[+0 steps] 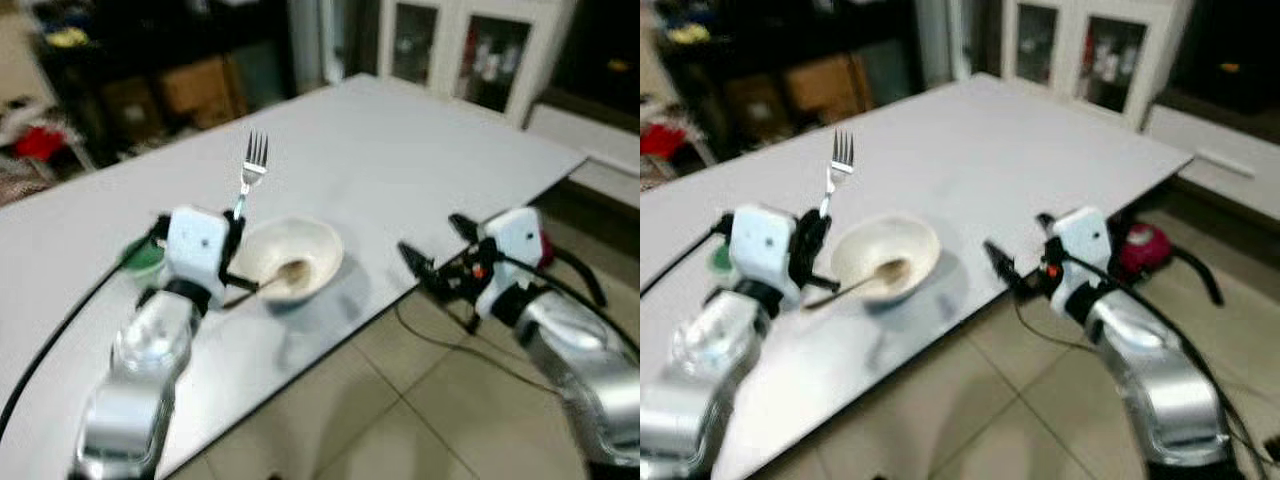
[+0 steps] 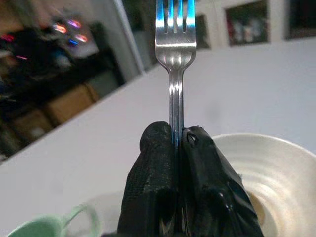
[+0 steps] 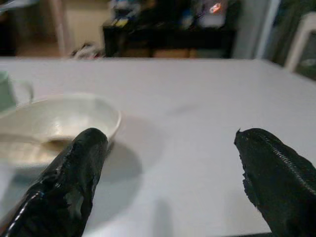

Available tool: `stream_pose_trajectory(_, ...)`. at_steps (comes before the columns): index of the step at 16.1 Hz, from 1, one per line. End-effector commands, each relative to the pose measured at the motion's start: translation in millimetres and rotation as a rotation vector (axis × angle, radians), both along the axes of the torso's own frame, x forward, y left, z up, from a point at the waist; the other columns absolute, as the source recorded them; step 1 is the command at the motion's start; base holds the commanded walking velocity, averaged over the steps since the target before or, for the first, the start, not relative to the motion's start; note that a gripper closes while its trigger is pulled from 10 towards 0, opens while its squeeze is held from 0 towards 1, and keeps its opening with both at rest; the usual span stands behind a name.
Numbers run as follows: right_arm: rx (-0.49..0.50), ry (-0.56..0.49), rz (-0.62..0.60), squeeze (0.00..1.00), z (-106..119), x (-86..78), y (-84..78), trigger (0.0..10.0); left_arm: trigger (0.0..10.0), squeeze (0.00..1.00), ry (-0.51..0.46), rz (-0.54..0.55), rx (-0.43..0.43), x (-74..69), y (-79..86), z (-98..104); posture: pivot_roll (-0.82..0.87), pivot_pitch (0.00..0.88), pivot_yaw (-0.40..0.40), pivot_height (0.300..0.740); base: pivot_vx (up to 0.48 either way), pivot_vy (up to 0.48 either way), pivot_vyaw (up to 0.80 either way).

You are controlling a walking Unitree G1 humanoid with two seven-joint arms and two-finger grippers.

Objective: Setting the table

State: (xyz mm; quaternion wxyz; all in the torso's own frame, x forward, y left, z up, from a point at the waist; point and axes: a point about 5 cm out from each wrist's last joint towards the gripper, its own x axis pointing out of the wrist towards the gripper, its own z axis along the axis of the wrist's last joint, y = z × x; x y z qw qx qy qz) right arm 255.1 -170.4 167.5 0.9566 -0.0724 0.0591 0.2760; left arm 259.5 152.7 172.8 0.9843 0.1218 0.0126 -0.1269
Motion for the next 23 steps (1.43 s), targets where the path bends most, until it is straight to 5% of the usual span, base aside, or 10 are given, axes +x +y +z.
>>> stream_pose_trajectory(1,0.005,-0.009,0.085,0.00,9.4,-2.5,5.2,10.0,10.0,0.00,0.010,-0.056,0.006,2.5,-5.8,5.8,-0.13,0.000,0.101,0.740,0.000,0.000,0.00)
stream_pose_trajectory(5,-0.112,0.086,0.322,0.00,16.0,-17.3,3.7,10.0,10.0,0.00,0.135,-0.194,0.109,22.3,-1.3,18.6,-0.12,0.000,0.115,0.740,0.000,0.000,0.00)
stream_pose_trajectory(7,-0.212,0.128,0.369,0.00,15.5,-20.2,-1.6,10.0,10.0,0.00,0.216,-0.229,0.144,36.2,-2.1,24.1,-0.12,0.000,0.115,0.740,0.000,0.000,0.00)
stream_pose_trajectory(10,-0.231,0.172,0.410,0.00,15.8,-23.0,-1.2,10.0,10.0,0.00,0.339,-0.303,0.227,48.9,-7.4,30.1,-0.12,0.000,0.123,0.740,0.000,0.000,0.00)
stream_pose_trajectory(17,-0.253,0.238,0.505,0.00,14.9,-33.9,0.6,10.0,10.0,0.00,0.622,-0.375,0.426,36.4,8.4,29.4,-0.11,0.000,0.121,0.740,0.000,0.000,0.00)
stream_pose_trajectory(23,-0.258,0.258,0.540,0.00,13.1,-36.2,4.3,10.0,10.0,0.00,0.723,-0.434,0.397,36.7,-1.4,19.6,-0.10,0.000,0.116,0.740,0.000,0.000,0.00)
